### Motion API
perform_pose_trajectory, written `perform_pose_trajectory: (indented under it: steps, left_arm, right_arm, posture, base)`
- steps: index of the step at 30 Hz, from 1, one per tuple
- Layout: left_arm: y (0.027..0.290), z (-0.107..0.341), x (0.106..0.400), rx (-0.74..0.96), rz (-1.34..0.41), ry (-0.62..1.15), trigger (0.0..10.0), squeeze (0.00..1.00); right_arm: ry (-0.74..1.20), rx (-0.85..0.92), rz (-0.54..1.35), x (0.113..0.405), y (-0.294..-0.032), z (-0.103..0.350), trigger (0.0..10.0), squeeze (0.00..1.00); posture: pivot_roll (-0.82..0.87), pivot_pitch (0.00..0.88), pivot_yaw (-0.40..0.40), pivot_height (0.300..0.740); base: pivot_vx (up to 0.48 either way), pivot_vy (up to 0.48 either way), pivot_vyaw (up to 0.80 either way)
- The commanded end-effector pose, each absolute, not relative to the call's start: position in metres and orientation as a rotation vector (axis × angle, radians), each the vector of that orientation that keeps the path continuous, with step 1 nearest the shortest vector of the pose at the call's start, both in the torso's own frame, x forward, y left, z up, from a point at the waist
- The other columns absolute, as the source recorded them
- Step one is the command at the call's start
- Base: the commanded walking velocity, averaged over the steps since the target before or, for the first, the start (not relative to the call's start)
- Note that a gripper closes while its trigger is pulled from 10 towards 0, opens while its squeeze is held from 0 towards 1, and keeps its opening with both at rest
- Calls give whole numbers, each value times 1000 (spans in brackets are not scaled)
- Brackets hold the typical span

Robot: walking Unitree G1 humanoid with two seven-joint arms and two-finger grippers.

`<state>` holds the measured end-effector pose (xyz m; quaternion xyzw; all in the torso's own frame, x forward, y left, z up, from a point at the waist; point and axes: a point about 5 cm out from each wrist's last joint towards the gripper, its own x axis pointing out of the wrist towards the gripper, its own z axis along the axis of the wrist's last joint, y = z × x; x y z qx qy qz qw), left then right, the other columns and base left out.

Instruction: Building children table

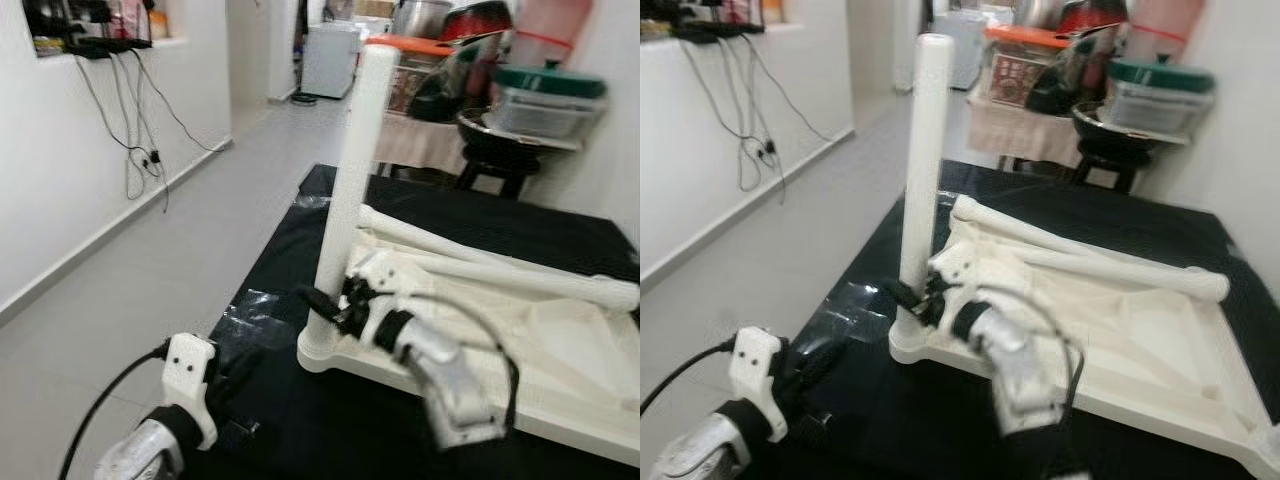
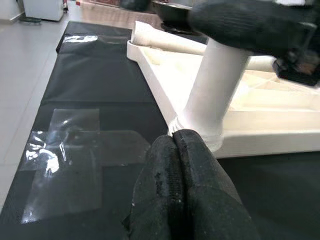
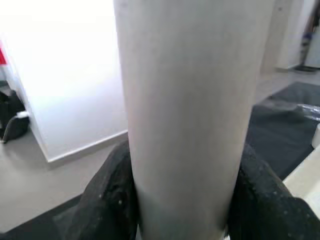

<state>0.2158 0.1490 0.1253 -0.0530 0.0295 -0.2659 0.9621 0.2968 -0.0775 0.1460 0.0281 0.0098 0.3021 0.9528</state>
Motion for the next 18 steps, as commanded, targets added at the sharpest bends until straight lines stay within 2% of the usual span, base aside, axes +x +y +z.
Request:
perform_pose_trajectory:
  steps: [1, 5, 6, 7, 8, 14, 15, 18]
  left_arm:
    - [147, 126, 217, -113, -560, 67, 10000, 0]
    - [147, 126, 216, -114, -547, 61, 10000, 0]
    - [147, 126, 216, -112, -537, 58, 10000, 0]
    - [147, 126, 216, -112, -537, 58, 10000, 0]
    - [147, 126, 217, -115, -530, 54, 10000, 0]
    - [145, 126, 218, -119, -535, 53, 10000, 0]
    - [145, 126, 218, -120, -537, 54, 10000, 0]
    - [145, 126, 218, -120, -538, 54, 10000, 0]
  right_arm:
    - [199, 71, 622, 292, -80, 114, 0, 0]
    - [211, 63, 654, 291, -78, 112, 0, 0]
    - [229, 74, 655, 292, -79, 110, 6157, 0]
    - [229, 74, 655, 292, -79, 110, 6157, 0]
    - [222, 96, 681, 293, -79, 113, 10000, 1000]
    - [138, 103, 833, 293, -73, 139, 10000, 1000]
    - [89, 80, 921, 296, -75, 154, 10000, 1000]
    - [73, 69, 953, 297, -75, 159, 10000, 1000]
  posture:
    - [84, 0, -101, 740]
    - [95, 0, -105, 740]
    - [96, 0, -107, 740]
    - [96, 0, -107, 740]
    - [93, 0, -110, 740]
    - [99, 0, -110, 740]
    - [99, 0, -110, 740]
    - [99, 0, -110, 740]
  base:
    - [0, 0, 0]
    - [0, 0, 0]
    - [0, 0, 0]
    - [0, 0, 0]
    - [0, 0, 0]
    - [0, 0, 0]
    - [0, 0, 0]
    - [0, 0, 0]
